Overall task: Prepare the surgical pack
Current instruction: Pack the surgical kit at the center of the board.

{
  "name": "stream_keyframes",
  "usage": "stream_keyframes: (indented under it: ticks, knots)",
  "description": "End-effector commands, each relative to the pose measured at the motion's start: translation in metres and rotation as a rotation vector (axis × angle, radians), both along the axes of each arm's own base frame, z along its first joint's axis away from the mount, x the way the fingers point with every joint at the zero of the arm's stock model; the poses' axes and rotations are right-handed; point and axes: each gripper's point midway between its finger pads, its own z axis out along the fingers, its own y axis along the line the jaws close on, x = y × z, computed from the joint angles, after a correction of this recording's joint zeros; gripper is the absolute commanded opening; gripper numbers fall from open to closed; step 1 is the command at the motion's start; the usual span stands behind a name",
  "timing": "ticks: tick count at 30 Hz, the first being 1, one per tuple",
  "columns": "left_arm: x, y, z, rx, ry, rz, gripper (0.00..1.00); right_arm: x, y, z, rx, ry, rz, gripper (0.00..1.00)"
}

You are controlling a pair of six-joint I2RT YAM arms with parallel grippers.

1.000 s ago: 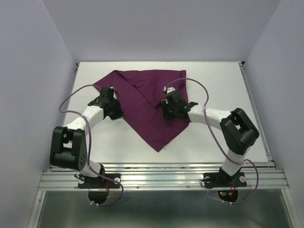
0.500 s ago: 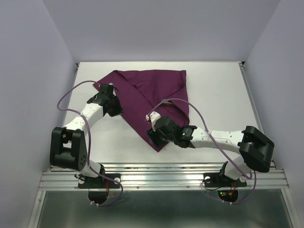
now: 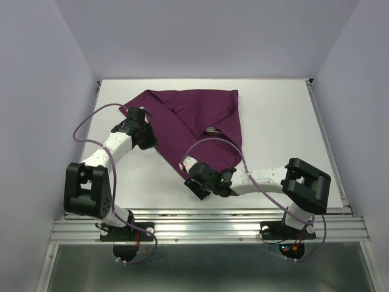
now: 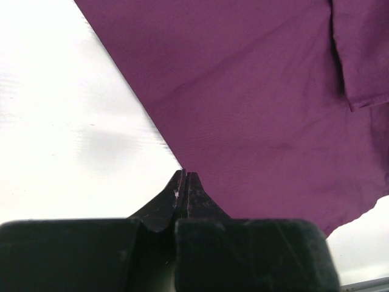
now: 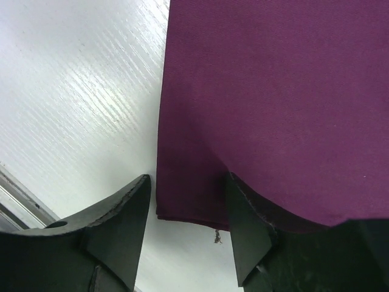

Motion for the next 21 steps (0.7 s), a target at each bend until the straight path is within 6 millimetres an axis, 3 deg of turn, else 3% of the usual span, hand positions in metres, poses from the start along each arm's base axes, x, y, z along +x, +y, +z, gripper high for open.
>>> stream_keyframes:
  ticks: [1,6,8,11,21]
  knots:
    - [0.005,0.003,0.008,0.007,-0.030,0.003,0.01,0.008,-0.003,-0.005,-0.036,-0.047,-0.029,0.53]
    - [0.004,0.004,0.007,0.008,-0.027,0.002,0.01,0.012,-0.005,-0.011,-0.035,-0.061,-0.067,0.22]
    - [0.004,0.003,0.006,0.008,-0.027,0.000,0.00,0.014,-0.004,-0.011,-0.035,-0.071,-0.072,0.16]
    - [0.003,0.003,0.006,0.006,-0.025,-0.002,0.00,0.020,0.000,-0.002,-0.021,-0.098,-0.077,0.01]
    - [0.009,0.003,0.014,-0.002,-0.048,0.000,0.00,0.062,0.014,0.062,0.087,-0.273,-0.143,0.01]
